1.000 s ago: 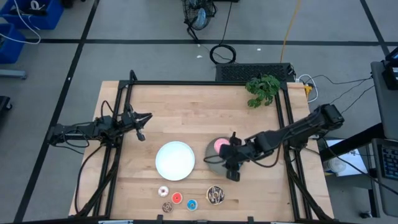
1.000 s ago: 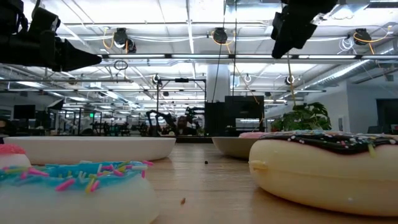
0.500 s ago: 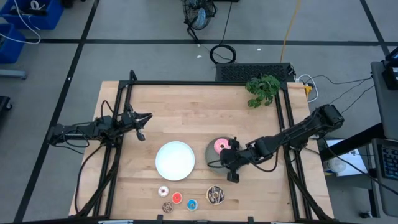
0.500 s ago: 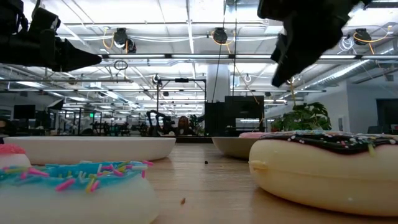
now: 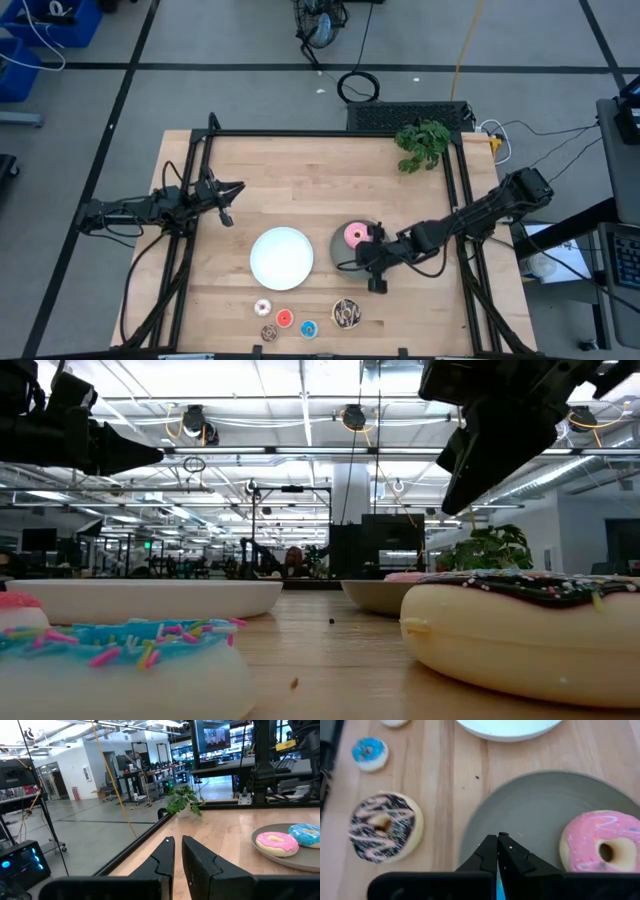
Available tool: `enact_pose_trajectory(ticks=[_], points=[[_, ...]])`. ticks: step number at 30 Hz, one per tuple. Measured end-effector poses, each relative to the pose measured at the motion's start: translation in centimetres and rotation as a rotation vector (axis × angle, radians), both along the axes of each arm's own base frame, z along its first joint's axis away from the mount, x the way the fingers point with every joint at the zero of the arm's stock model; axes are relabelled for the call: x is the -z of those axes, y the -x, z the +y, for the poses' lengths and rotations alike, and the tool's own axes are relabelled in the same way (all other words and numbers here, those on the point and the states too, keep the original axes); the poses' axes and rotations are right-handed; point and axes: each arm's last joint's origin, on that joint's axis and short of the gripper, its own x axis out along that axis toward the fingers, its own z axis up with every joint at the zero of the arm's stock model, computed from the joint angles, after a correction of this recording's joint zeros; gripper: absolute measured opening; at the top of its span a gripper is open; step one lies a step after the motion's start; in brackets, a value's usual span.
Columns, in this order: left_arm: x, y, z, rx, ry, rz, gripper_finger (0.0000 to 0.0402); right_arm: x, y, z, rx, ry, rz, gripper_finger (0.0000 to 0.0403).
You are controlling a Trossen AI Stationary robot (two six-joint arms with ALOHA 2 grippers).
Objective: Pick & Place donuts
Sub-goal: Put the large black donut on the gray plate
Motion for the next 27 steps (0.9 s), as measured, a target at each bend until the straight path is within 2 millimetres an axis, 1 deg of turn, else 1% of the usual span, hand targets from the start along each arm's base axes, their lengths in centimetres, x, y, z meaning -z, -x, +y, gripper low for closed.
enact_pose_trajectory(ticks=[7, 11, 13, 17, 23, 27], points=[[0.0, 0.0, 0.0, 0.0, -0.001, -0.002, 0.0042, -0.3, -0.4, 0.1, 0.057, -0.063, -0.039, 0.0001], [-0.1, 0.0, 0.0, -0.001, -0.007, -0.011, 0.0042, -1.2, -0.7, 0.5, 0.024, 0.03, -0.09, 0.0], [-0.2, 0.0, 0.0, -0.001, -0.006, -0.023, 0.0042, -1.7, -0.9, 0.8, 0.01, 0.043, -0.107, 0.0], [-0.2, 0.0, 0.0, -0.002, -0.01, -0.02, 0.0042, -3.5, -1.6, 1.5, -0.002, 0.021, -0.161, 0.0], [-0.2, 0.0, 0.0, -0.001, -0.009, -0.019, 0.0042, -6.5, -2.0, 3.2, -0.037, 0.037, -0.26, 0.0], [-0.2, 0.0, 0.0, -0.001, -0.008, -0.019, 0.0042, -8.3, -2.0, 4.2, -0.056, 0.021, -0.273, 0.0]])
